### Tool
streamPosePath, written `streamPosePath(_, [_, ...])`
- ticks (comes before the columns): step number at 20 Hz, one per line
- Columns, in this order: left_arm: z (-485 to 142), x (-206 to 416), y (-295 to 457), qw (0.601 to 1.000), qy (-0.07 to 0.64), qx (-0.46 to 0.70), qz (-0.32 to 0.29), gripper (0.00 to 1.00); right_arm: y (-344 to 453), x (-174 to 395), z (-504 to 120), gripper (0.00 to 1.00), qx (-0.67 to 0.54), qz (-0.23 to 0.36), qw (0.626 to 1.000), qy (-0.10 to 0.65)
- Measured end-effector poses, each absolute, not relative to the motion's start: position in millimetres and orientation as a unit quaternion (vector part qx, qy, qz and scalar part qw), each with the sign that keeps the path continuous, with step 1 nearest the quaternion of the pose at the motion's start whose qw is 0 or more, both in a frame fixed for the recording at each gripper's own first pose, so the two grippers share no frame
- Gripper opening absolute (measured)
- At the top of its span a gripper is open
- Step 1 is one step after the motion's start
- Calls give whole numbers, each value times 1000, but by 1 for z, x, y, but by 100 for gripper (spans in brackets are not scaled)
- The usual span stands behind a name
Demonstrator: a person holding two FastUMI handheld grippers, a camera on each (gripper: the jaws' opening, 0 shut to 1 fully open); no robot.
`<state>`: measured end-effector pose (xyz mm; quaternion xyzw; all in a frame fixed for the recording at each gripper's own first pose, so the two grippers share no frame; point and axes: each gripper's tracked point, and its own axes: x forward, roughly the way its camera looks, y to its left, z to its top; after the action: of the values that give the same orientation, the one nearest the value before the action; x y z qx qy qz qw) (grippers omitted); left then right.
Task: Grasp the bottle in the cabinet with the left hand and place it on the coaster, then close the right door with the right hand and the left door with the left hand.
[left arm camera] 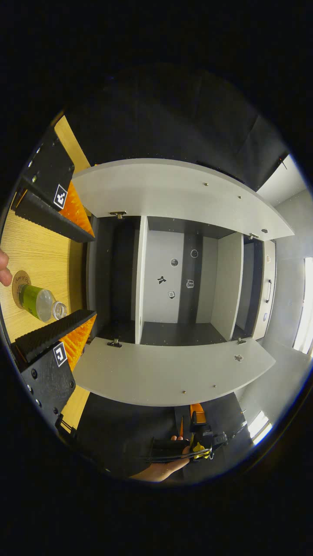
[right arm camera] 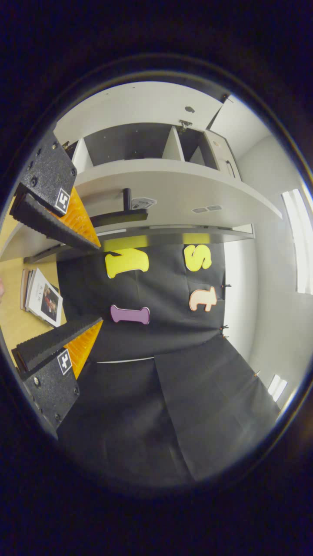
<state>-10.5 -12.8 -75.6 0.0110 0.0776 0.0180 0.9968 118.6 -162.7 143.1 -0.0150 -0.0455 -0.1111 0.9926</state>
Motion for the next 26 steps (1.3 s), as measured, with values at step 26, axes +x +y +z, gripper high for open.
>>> streamPosePath(26, [-55, -18, 37, 996, 42, 14, 74, 95, 12, 165, 128, 98, -62, 66, 995, -27])
